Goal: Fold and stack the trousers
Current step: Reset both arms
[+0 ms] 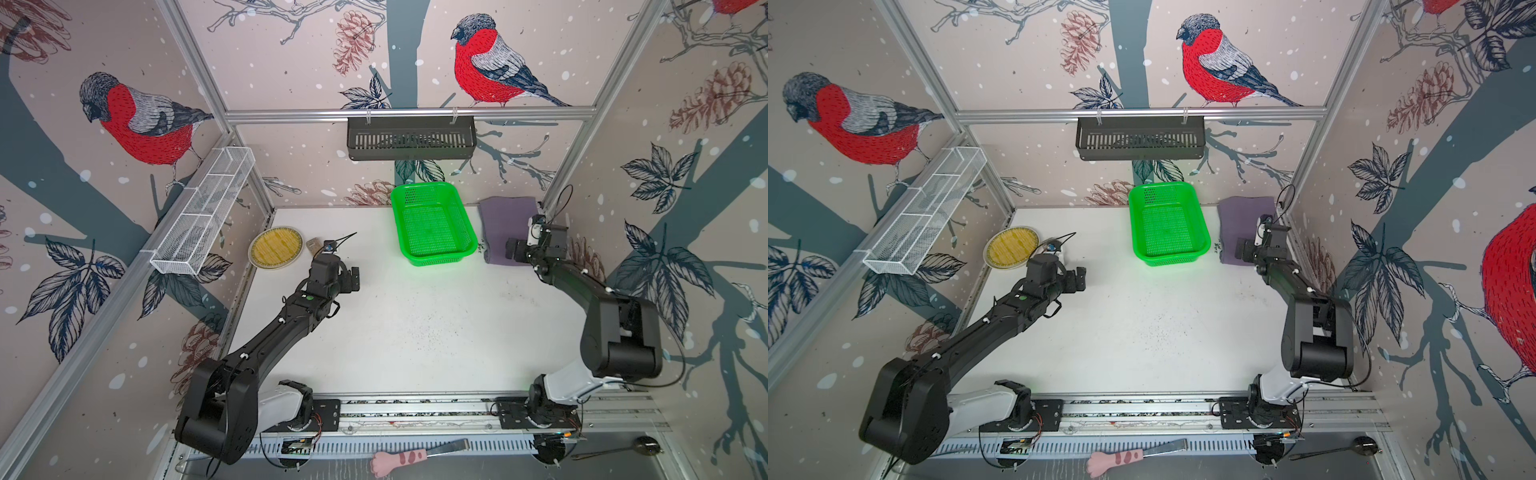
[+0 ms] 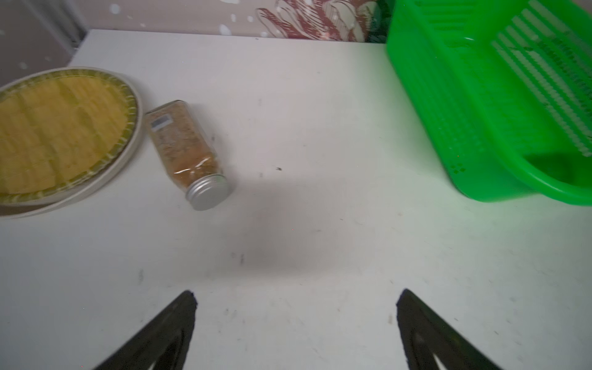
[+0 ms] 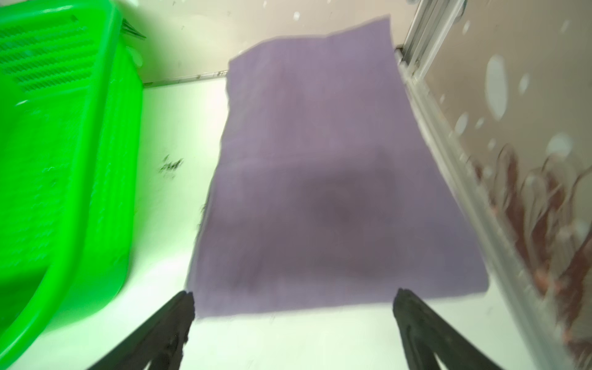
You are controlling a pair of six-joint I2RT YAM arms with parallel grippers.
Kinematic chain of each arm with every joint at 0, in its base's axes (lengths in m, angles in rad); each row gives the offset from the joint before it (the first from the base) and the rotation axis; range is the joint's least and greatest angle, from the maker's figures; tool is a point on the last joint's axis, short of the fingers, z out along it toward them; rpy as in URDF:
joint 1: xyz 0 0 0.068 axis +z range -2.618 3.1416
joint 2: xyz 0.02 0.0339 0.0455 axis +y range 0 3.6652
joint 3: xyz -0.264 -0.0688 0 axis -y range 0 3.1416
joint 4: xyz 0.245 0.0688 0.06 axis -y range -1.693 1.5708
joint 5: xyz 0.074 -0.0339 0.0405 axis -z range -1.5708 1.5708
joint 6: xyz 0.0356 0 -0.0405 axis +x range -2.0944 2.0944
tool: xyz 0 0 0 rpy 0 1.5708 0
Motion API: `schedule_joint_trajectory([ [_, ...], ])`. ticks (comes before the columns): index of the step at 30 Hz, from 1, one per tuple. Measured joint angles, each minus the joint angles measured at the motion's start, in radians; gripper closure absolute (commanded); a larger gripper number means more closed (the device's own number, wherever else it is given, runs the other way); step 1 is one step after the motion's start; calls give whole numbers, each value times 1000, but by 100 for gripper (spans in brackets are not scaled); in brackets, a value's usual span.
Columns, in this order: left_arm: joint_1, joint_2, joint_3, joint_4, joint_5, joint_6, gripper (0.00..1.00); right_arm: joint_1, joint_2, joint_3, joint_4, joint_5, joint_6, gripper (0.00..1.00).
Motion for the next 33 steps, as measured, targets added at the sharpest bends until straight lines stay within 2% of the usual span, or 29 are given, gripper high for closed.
schedule_joint_trajectory([
  [6, 96, 33, -175, 294, -102, 58, 3, 114, -116, -380, 348, 135, 8, 0],
  [13, 119, 134, -320, 628, -102, 139, 3, 125, -107, -566, 736, 211, -33, 0],
  [16, 124, 182, -335, 784, -76, 188, 3, 114, -32, -640, 926, 212, -43, 0],
  [19, 128, 230, -334, 905, -74, 243, 3, 111, -29, -642, 963, 204, -44, 0],
  [22, 147, 258, -365, 1012, -68, 267, 3, 114, -26, -637, 1029, 256, -37, 0],
  [26, 160, 265, -378, 1083, -45, 273, 3, 114, -29, -631, 1032, 307, -17, 0],
  [33, 170, 263, -379, 1116, -25, 273, 3, 112, -27, -618, 1031, 320, -10, 0],
])
